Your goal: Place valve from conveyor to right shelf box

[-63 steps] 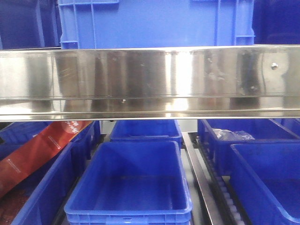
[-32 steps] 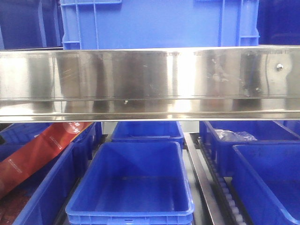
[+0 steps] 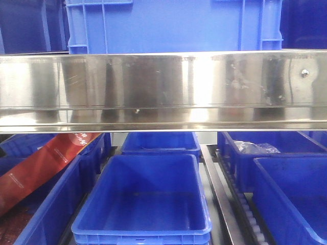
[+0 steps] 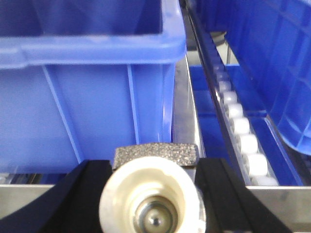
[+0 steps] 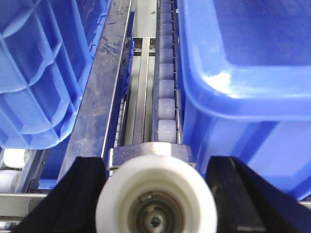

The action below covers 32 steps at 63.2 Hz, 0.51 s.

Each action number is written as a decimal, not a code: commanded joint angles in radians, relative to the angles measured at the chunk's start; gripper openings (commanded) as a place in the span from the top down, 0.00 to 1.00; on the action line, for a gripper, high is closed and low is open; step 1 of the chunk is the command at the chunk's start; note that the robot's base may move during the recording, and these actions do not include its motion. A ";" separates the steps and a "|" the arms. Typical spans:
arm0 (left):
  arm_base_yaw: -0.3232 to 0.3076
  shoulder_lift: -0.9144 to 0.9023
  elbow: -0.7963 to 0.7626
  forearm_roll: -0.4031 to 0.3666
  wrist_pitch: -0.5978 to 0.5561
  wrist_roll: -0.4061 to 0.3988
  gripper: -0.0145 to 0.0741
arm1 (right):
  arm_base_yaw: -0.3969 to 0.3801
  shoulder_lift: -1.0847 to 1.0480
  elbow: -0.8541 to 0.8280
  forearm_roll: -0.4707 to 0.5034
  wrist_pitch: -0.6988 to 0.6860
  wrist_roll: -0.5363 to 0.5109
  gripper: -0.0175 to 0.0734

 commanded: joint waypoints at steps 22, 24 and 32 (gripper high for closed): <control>-0.039 0.121 -0.226 -0.041 0.006 0.013 0.96 | 0.080 0.001 -0.130 0.002 -0.110 -0.007 0.99; -0.059 0.150 -0.270 -0.041 0.009 0.013 0.96 | 0.094 0.006 -0.156 0.000 -0.113 -0.007 0.99; -0.161 0.265 -0.429 -0.041 0.027 0.037 0.96 | 0.120 0.062 -0.263 0.000 -0.115 -0.007 0.99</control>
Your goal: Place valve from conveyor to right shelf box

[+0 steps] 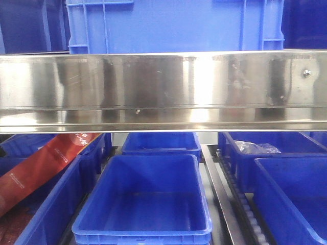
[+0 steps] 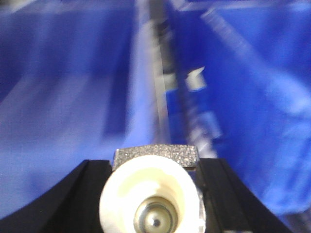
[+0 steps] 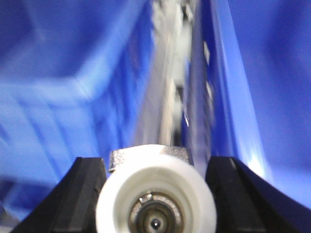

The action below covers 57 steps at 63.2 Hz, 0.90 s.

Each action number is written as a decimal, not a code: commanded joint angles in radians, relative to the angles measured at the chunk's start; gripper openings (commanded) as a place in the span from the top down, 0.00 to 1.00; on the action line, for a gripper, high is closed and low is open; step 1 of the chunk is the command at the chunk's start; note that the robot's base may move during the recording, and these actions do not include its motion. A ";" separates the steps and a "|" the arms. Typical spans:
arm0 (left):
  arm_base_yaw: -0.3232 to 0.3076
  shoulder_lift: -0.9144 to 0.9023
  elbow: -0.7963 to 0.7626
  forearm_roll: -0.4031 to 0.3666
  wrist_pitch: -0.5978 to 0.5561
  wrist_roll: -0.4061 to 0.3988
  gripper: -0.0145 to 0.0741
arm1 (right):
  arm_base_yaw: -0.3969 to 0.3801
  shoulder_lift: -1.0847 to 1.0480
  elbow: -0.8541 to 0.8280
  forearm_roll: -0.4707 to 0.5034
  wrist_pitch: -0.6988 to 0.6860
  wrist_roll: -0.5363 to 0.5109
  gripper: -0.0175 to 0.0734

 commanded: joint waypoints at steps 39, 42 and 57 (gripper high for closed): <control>-0.338 0.661 -0.692 -0.015 -0.060 0.017 0.96 | 0.182 0.497 -0.584 0.064 -0.092 -0.009 0.99; -0.338 0.694 -0.704 -0.015 -0.069 0.017 0.96 | 0.200 0.529 -0.597 0.064 -0.105 -0.009 0.99; -0.348 0.781 -0.705 -0.040 -0.080 0.017 0.95 | 0.249 0.643 -0.609 0.064 -0.139 -0.011 0.94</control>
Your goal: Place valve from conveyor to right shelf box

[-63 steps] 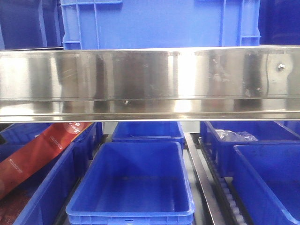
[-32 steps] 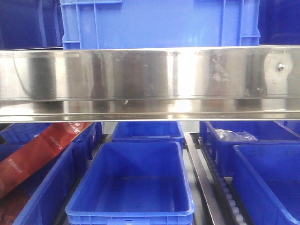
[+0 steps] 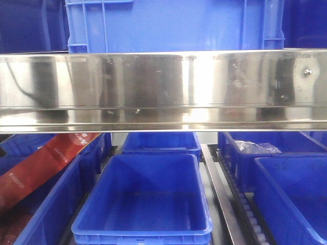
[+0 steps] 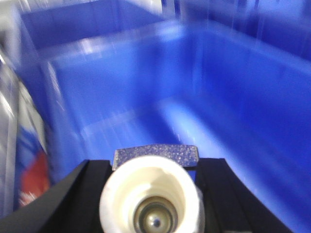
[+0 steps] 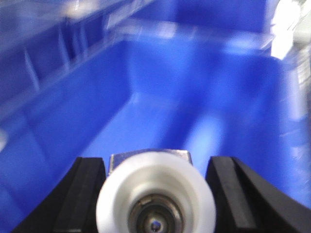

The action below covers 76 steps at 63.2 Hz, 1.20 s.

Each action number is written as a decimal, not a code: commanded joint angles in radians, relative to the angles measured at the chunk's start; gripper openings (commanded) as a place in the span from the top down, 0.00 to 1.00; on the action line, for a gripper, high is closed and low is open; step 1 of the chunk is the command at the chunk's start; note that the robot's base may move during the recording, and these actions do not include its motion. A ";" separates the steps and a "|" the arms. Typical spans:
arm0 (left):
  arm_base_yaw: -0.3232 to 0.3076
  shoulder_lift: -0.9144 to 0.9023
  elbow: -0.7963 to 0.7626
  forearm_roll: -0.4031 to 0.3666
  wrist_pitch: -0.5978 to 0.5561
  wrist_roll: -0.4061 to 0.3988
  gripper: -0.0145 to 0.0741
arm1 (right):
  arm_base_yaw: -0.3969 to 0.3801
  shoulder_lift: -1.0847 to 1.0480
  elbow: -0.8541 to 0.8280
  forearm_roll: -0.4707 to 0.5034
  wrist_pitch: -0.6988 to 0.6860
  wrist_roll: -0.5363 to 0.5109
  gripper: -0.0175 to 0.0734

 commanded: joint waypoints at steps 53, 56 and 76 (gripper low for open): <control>-0.026 0.039 -0.030 -0.019 -0.104 -0.001 0.84 | 0.006 0.072 -0.029 -0.004 -0.102 -0.009 0.85; -0.026 0.039 -0.030 -0.019 -0.113 -0.001 0.96 | 0.006 0.072 -0.029 -0.004 -0.107 -0.009 0.95; 0.002 0.003 -0.027 -0.099 -0.040 -0.010 0.96 | -0.015 0.045 -0.025 -0.004 -0.096 -0.009 0.99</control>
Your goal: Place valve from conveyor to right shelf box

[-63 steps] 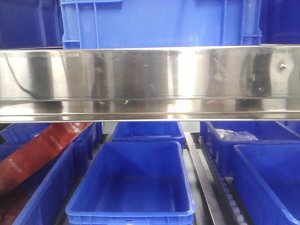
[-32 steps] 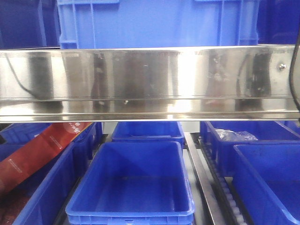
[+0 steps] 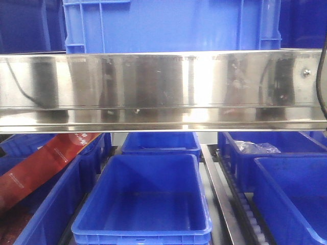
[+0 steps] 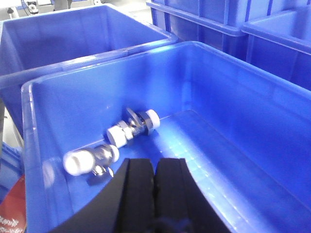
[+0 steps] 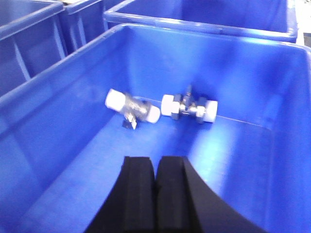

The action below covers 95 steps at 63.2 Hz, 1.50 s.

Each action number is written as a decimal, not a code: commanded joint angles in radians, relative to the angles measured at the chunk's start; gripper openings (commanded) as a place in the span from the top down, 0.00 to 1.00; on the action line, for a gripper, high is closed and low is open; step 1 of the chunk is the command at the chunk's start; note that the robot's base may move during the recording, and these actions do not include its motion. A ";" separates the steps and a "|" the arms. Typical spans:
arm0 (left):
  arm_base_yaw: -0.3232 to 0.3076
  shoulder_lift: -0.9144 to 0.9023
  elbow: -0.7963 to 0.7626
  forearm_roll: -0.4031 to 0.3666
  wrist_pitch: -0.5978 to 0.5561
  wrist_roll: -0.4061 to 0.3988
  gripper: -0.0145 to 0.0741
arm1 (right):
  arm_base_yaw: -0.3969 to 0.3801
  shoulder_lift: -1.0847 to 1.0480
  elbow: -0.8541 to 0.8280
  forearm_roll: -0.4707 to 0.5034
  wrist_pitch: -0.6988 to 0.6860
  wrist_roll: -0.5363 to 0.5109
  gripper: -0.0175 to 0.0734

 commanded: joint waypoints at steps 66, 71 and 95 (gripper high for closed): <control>0.054 -0.966 1.286 -0.065 -0.575 -0.005 0.96 | -0.151 -0.927 1.177 -0.087 -0.522 0.015 0.99; 0.105 -1.015 1.339 -0.106 -0.572 -0.005 0.96 | -0.158 -1.008 1.244 -0.087 -0.522 0.015 0.99; 0.294 -1.147 1.387 -0.114 -0.498 -0.005 0.96 | -0.159 -1.255 1.345 -0.087 -0.425 0.015 0.99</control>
